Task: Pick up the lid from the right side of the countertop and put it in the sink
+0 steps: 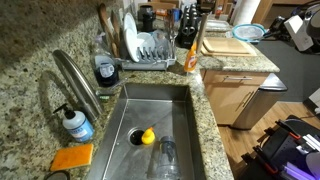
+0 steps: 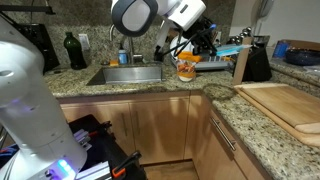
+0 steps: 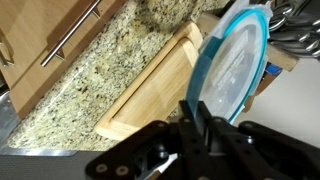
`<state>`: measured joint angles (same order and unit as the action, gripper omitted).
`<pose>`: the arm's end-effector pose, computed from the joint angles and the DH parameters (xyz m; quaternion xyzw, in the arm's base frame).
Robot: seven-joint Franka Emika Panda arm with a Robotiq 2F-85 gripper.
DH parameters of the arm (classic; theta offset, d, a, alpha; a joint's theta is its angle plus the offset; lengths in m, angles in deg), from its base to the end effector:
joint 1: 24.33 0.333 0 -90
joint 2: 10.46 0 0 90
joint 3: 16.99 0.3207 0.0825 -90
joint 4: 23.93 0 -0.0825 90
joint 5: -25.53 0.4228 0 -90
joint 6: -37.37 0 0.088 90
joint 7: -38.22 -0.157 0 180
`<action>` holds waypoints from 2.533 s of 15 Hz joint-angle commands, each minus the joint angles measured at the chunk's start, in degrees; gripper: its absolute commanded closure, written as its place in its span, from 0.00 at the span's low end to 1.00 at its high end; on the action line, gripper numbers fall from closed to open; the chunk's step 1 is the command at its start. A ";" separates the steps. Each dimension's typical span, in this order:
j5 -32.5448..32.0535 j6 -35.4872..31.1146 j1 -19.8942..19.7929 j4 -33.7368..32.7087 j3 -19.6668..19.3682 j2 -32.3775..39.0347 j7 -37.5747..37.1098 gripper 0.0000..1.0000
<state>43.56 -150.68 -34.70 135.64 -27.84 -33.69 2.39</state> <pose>0.4326 -0.1999 0.3737 -0.7054 0.5638 -0.4073 0.1365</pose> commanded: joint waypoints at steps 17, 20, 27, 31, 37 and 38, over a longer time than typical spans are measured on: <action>-5.58 -0.16 5.49 -2.20 37.28 8.55 3.20 0.90; -7.02 -0.32 7.04 -2.23 34.01 9.06 5.76 0.90; -5.77 3.36 23.64 -17.98 32.18 27.49 8.73 0.97; -4.73 3.70 19.82 -27.53 38.48 35.47 8.44 0.97; -3.23 3.92 9.08 -27.78 41.73 34.26 6.48 0.44; -2.95 4.00 7.67 -27.43 42.31 33.93 6.14 0.36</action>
<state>38.87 -148.04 -22.41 107.68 11.43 1.29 8.38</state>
